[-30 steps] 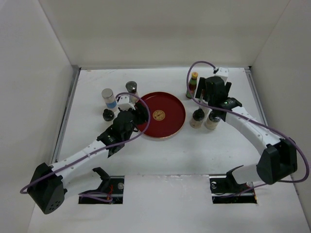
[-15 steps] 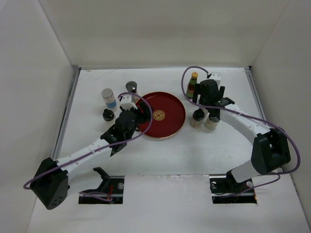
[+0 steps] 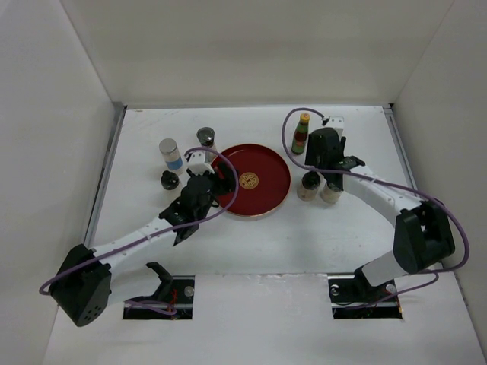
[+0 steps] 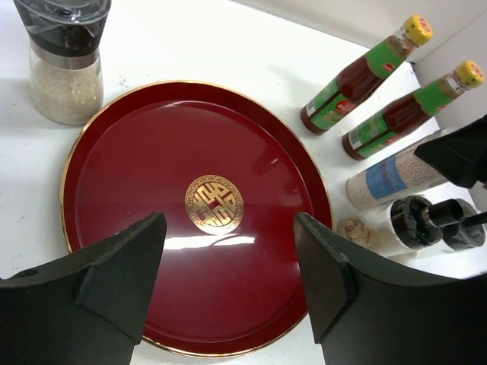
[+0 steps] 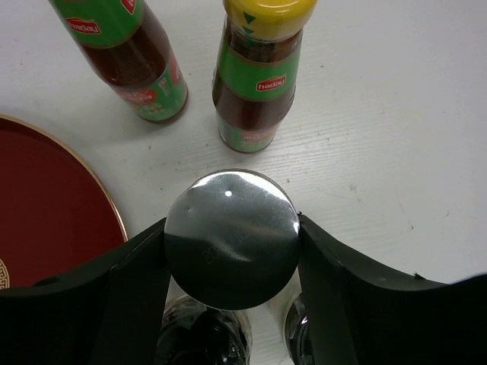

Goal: Organize the condiment bottles

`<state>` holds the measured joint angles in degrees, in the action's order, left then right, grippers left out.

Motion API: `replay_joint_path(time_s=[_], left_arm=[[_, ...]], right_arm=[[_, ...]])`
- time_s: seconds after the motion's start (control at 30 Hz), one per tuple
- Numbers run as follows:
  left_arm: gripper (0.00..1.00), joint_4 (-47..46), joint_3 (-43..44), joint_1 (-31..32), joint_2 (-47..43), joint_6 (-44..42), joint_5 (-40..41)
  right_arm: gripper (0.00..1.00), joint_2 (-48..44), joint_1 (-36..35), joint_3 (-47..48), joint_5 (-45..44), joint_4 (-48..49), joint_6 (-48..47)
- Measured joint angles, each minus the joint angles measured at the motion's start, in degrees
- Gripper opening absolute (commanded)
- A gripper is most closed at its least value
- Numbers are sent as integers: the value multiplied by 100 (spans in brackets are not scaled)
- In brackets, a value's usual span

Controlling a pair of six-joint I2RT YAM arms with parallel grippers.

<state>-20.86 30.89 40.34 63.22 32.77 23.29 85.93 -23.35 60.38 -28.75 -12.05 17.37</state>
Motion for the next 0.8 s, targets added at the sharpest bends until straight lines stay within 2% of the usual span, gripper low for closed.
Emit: replay_joint_path(time_s=[0.23, 0.43, 0.8], left_arm=[[67, -46, -20, -105, 0, 0, 0], [67, -136, -122, -225, -37, 2, 2], [67, -271, -422, -509, -170, 59, 2]], right_arm=[[53, -153, -426, 105, -247, 249, -378], [53, 31, -907, 839, -238, 330, -551], [55, 2081, -1530, 2684, 267, 831, -577]])
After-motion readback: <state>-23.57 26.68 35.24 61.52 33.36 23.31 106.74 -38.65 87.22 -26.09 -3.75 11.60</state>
